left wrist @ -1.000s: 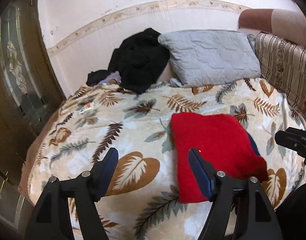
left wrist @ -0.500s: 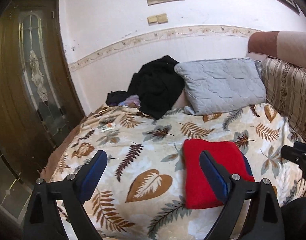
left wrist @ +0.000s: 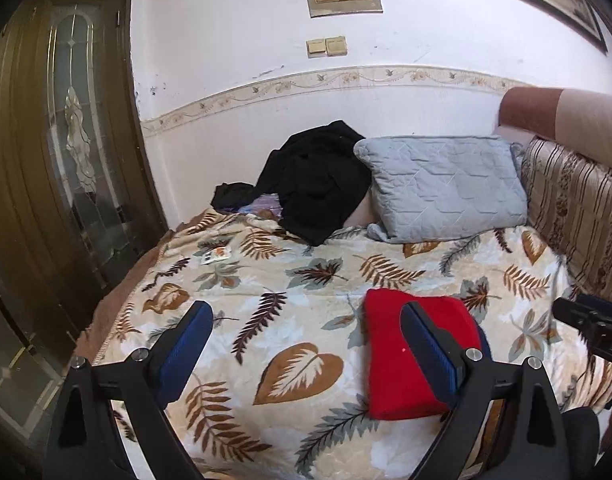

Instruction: Fold small clothes

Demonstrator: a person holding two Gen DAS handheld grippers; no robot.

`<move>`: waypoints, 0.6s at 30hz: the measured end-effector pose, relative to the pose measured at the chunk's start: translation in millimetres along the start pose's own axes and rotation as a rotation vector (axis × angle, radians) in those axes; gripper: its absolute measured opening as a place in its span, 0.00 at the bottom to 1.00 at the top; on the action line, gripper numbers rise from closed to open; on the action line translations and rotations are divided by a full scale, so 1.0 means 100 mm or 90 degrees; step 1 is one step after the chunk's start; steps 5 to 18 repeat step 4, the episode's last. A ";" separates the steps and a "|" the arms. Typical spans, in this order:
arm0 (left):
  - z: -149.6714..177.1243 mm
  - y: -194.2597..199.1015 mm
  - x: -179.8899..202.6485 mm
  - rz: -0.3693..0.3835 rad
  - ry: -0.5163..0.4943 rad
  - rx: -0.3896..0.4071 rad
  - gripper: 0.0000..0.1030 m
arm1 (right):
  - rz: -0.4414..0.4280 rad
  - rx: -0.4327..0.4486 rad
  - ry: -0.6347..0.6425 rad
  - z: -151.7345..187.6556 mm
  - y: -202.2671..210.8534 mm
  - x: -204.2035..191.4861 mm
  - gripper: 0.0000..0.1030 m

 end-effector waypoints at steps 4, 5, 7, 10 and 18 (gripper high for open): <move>0.04 -0.21 -0.08 0.004 0.007 -0.021 0.92 | 0.008 -0.024 -0.005 -0.03 -0.24 0.05 0.64; 0.04 -0.21 -0.08 0.004 0.007 -0.021 0.92 | 0.008 -0.024 -0.005 -0.03 -0.24 0.05 0.64; 0.04 -0.21 -0.08 0.004 0.007 -0.021 0.92 | 0.008 -0.024 -0.005 -0.03 -0.24 0.05 0.64; 0.04 -0.21 -0.08 0.004 0.007 -0.021 0.92 | 0.008 -0.024 -0.005 -0.03 -0.24 0.05 0.64; 0.04 -0.21 -0.08 0.004 0.007 -0.021 0.92 | 0.008 -0.024 -0.005 -0.03 -0.24 0.05 0.64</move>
Point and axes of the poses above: each gripper's, at about its wrist camera, not at the fingertips, and y roughly against the way its jaws point, x to its right, z to its underside, the point moved 6 cm from there along -y, roughly the way its jaws point, and after that the axes turned 15 degrees about z, right-handed, at the moved point
